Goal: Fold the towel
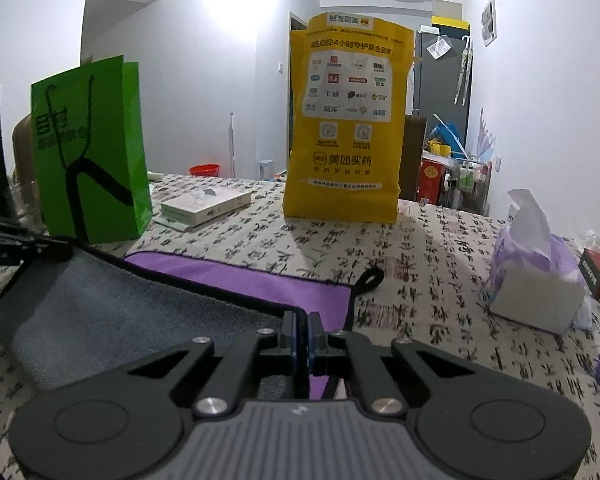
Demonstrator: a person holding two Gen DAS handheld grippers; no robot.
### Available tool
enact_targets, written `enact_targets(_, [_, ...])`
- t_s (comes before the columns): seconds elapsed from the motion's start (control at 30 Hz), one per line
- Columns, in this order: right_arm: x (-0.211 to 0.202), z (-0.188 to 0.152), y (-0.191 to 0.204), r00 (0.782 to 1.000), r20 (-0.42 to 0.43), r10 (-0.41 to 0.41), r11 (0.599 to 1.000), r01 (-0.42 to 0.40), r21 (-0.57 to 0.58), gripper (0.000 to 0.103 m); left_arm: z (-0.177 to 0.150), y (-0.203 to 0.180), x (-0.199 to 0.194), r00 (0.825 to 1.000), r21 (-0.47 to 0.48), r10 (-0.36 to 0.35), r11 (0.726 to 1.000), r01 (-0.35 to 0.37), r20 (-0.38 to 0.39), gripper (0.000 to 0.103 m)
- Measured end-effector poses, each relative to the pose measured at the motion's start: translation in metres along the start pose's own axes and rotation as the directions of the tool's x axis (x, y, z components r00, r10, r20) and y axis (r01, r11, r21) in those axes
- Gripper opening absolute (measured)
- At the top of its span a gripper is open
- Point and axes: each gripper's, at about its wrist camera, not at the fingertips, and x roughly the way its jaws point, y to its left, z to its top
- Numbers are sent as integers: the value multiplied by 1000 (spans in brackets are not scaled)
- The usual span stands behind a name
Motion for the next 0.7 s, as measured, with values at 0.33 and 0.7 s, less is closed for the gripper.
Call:
enact_targets(0.33, [57,23,-23,999,-27,30,998,-28,48,5,20,17,45,1000,-12,21,1000,-21,-14,6])
enact_targets(0.7, [94,32,-37,998,-63,21,998,-17,65,7,24,35,89,998,-4,17,1000,-18,-63,8])
